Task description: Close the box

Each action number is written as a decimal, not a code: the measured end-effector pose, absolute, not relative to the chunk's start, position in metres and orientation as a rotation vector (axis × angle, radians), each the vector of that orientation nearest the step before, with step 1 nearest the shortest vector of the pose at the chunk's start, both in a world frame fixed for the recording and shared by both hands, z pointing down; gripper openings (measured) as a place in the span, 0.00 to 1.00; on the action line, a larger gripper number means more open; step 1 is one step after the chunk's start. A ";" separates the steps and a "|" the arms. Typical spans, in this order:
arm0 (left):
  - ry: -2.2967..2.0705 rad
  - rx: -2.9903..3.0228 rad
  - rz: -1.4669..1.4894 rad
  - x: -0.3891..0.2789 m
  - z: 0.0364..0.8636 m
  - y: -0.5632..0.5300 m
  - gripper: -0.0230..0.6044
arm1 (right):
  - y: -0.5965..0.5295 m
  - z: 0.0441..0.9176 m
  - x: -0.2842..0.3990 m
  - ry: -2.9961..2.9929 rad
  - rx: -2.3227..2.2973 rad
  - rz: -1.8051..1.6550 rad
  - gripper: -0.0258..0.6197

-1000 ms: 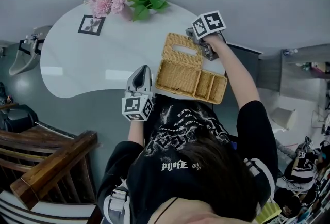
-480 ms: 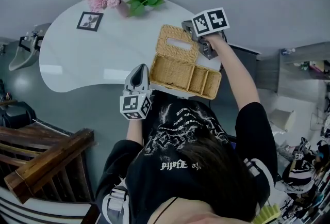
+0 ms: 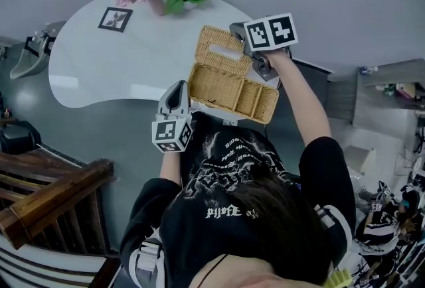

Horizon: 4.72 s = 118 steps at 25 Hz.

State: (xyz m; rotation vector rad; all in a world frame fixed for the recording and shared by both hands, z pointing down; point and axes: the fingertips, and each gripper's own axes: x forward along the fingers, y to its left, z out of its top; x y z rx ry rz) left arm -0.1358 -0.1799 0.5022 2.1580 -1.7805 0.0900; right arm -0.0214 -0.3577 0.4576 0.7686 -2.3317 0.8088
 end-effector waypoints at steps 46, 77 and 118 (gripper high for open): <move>-2.019 1.967 0.033 -0.132 0.498 -0.122 0.08 | -0.161 0.451 -0.058 -2.460 0.354 0.715 0.10; -2.005 1.944 0.073 -0.131 0.515 -0.108 0.08 | -0.114 0.557 -0.063 -2.271 0.377 0.680 0.10; -1.932 2.054 0.076 -0.093 0.506 -0.135 0.08 | -0.186 0.513 0.007 -2.581 0.849 0.400 0.08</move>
